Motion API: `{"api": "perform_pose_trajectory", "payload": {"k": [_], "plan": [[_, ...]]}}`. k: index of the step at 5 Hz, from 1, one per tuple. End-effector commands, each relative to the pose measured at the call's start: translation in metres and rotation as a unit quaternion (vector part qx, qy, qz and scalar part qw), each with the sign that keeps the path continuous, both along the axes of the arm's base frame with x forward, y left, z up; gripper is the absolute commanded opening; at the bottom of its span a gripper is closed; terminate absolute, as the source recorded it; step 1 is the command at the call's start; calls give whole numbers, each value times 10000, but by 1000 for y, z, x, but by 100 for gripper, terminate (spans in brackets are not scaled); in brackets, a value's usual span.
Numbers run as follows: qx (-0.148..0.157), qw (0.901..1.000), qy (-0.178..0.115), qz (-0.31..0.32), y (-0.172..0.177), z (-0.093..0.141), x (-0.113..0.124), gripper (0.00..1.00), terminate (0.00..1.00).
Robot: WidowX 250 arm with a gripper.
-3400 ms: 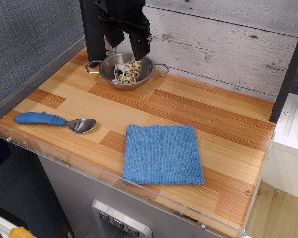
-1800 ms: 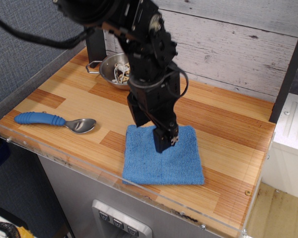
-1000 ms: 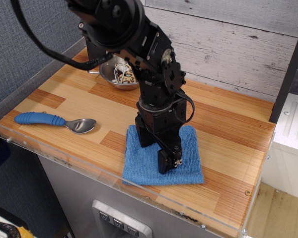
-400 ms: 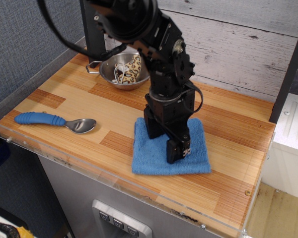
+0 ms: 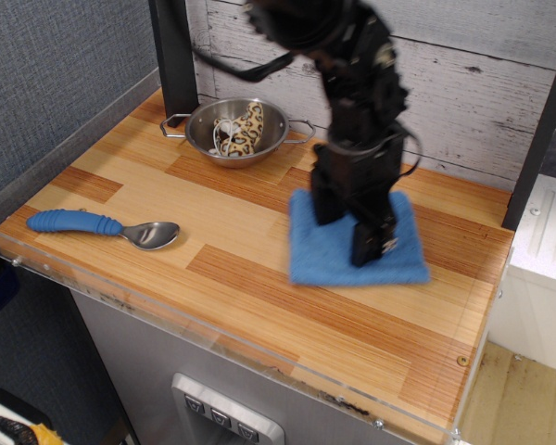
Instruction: Slide the towel straight back to the wall
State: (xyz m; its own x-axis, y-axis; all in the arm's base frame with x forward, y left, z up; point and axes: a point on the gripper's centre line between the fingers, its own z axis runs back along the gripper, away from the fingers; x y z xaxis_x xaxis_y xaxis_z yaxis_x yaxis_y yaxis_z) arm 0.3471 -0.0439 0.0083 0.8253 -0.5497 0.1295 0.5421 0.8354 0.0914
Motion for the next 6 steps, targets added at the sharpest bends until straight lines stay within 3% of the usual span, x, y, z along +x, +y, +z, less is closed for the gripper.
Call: {"api": "perform_pose_trajectory", "payload": {"k": [1, 6], "plan": [[-180, 9997, -107, -92, -27, -2, 32, 100, 0], [-125, 9992, -359, -90, -23, 30, 36, 100, 0]]}}
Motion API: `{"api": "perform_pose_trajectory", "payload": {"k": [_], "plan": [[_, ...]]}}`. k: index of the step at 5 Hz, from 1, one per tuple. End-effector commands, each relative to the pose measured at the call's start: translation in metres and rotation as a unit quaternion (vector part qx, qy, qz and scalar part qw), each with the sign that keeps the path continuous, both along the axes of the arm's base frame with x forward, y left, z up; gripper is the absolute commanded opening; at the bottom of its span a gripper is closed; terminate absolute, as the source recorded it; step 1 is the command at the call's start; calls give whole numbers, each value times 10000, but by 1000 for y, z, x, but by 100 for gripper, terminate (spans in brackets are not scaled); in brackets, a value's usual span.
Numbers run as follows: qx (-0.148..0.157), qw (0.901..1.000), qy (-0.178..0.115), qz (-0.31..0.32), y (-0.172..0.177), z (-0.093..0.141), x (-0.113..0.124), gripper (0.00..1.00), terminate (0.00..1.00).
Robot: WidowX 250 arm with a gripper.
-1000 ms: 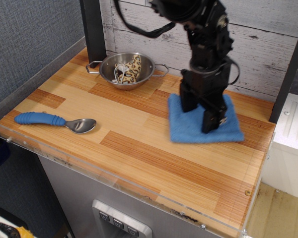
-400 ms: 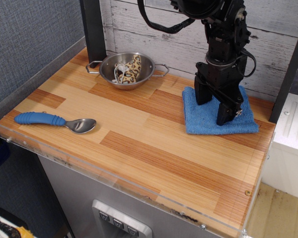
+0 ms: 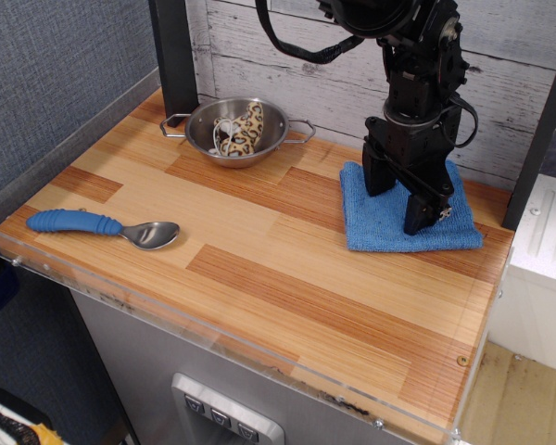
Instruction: Slide the towel straight back to the wall
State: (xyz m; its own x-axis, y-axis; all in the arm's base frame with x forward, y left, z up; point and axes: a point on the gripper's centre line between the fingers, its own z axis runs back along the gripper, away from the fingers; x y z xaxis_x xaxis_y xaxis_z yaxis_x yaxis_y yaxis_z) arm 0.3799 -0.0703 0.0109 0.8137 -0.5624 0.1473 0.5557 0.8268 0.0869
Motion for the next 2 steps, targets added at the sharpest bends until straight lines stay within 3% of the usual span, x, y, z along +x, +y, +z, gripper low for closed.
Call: {"api": "perform_pose_trajectory", "payload": {"k": [1, 2], "plan": [[119, 9982, -539, 234, 9, 52, 4, 100, 0], [105, 9966, -764, 301, 14, 74, 5, 100, 0]]}}
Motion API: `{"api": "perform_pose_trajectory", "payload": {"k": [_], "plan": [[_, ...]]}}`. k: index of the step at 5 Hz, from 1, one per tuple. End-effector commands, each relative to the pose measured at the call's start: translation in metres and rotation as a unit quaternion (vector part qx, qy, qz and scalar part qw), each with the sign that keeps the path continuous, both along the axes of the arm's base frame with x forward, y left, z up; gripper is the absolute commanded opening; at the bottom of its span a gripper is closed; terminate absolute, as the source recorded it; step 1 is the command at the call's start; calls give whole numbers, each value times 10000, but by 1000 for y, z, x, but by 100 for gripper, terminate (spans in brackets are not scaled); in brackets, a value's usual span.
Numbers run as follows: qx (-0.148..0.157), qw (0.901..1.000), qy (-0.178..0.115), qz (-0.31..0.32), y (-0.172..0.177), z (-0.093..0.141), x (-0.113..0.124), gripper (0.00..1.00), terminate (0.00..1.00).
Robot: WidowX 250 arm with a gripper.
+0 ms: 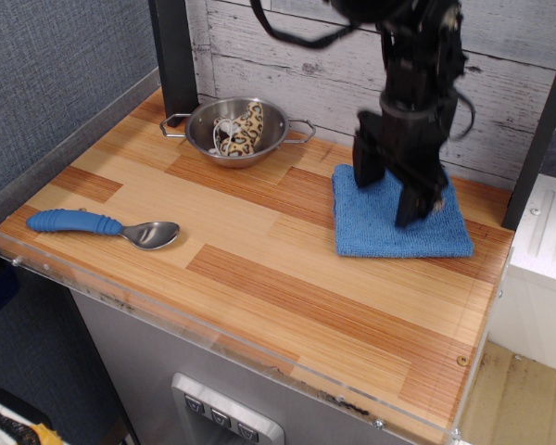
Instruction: Slide the towel straight back to the wall
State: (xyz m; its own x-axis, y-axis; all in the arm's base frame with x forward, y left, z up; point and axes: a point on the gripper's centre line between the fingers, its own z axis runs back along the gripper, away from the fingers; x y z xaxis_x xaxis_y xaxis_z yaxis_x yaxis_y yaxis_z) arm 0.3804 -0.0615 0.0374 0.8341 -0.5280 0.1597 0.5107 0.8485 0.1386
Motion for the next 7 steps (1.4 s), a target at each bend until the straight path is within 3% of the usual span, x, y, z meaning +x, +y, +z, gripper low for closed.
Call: {"api": "perform_pose_trajectory", "payload": {"k": [1, 2, 7], "plan": [[-215, 9961, -855, 81, 10, 77, 1, 100, 0], [331, 9890, -1442, 21, 15, 100, -20, 100, 0], [331, 9890, -1442, 21, 15, 100, -20, 100, 0]]}}
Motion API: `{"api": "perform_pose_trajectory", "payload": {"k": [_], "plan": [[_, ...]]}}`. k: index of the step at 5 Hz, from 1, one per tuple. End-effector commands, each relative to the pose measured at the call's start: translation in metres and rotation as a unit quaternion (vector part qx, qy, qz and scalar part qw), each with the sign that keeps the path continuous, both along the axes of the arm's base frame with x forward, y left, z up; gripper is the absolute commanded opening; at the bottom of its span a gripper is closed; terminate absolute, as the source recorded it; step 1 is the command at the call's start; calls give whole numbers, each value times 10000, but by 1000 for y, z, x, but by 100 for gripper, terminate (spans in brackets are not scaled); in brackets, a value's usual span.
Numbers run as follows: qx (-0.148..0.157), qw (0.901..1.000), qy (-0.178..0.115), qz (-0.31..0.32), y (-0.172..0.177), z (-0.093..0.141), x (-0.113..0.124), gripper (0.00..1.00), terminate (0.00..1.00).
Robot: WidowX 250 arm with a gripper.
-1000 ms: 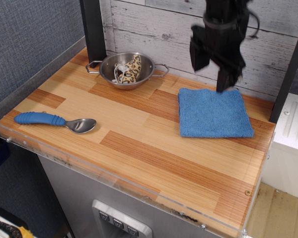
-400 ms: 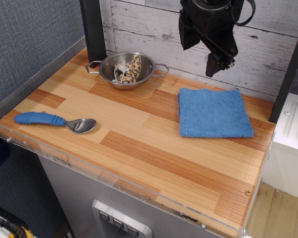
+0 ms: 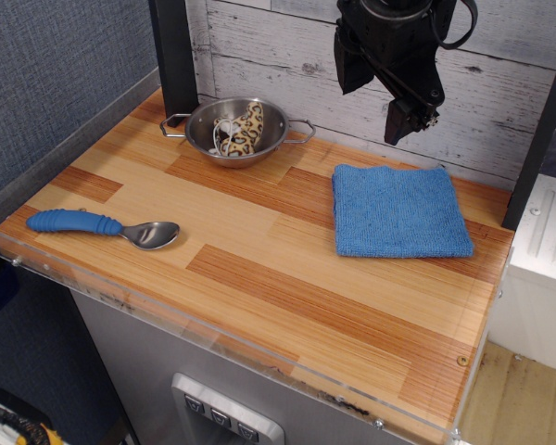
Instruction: Slide the towel straight back to the wall
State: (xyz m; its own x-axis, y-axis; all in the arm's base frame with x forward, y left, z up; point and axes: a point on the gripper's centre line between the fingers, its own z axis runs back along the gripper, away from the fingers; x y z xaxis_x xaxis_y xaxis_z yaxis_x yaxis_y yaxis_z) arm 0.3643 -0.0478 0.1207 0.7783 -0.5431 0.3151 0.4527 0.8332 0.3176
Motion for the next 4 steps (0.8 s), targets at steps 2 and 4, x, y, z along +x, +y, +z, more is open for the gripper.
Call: {"api": "perform_pose_trajectory", "payload": {"k": [2, 4], "plan": [[-35, 9997, -243, -9, 1, 17, -4, 100, 0], [-35, 9997, -243, -9, 1, 17, -4, 100, 100]]}}
